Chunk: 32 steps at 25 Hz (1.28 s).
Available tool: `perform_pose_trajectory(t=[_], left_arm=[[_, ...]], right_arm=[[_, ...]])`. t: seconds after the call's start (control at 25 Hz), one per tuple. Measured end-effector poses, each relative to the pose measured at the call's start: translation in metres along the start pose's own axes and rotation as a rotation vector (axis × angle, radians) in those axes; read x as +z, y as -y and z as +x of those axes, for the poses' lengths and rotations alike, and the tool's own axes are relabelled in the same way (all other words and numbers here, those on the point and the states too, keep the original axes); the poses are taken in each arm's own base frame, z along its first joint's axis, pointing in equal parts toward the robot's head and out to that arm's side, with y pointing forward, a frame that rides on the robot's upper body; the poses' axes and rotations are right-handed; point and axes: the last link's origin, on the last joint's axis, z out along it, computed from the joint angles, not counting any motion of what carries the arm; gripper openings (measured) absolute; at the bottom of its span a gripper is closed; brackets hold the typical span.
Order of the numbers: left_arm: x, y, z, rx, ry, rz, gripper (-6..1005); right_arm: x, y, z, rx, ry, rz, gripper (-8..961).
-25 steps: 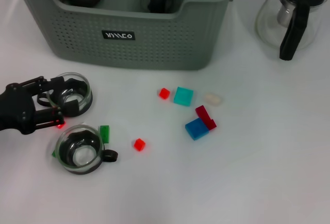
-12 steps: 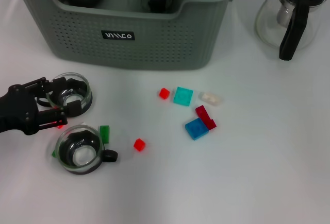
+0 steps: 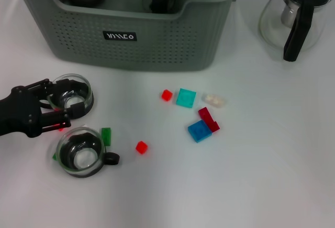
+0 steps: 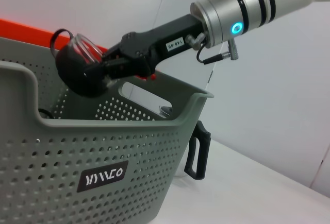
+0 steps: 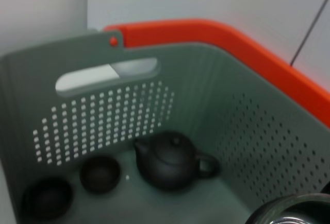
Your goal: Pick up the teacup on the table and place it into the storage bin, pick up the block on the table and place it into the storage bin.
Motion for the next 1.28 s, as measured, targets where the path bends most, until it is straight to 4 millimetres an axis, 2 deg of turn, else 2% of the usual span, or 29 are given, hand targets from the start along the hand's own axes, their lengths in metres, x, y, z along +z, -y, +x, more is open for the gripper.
perform_pose_trajectory(t=[0.4, 0.84, 1.04, 1.08, 1.16, 1.28], left_arm=[[0.001, -0.001, 0.001, 0.003, -0.001, -0.009, 826], [0.003, 0.0, 0.003, 0.007, -0.004, -0.014, 827], [0.003, 0.0, 0.003, 0.007, -0.005, -0.013, 826], [0.003, 0.0, 0.003, 0.007, -0.005, -0.013, 826], [0.002, 0.0, 0.002, 0.005, -0.006, -0.01, 826], [0.001, -0.001, 0.002, 0.004, -0.009, -0.009, 826]], right_arm=[[0.001, 0.003, 0.011, 0.009, -0.034, 0.0, 56], [0.004, -0.001, 0.014, -0.037, -0.052, 0.008, 128], [0.0, 0.004, 0.009, -0.006, -0.018, 0.017, 366], [-0.004, 0.007, 0.005, 0.018, 0.013, 0.014, 442], [-0.016, 0.014, -0.003, 0.073, 0.095, -0.003, 594], [-0.05, 0.021, -0.011, 0.136, 0.288, -0.084, 628]])
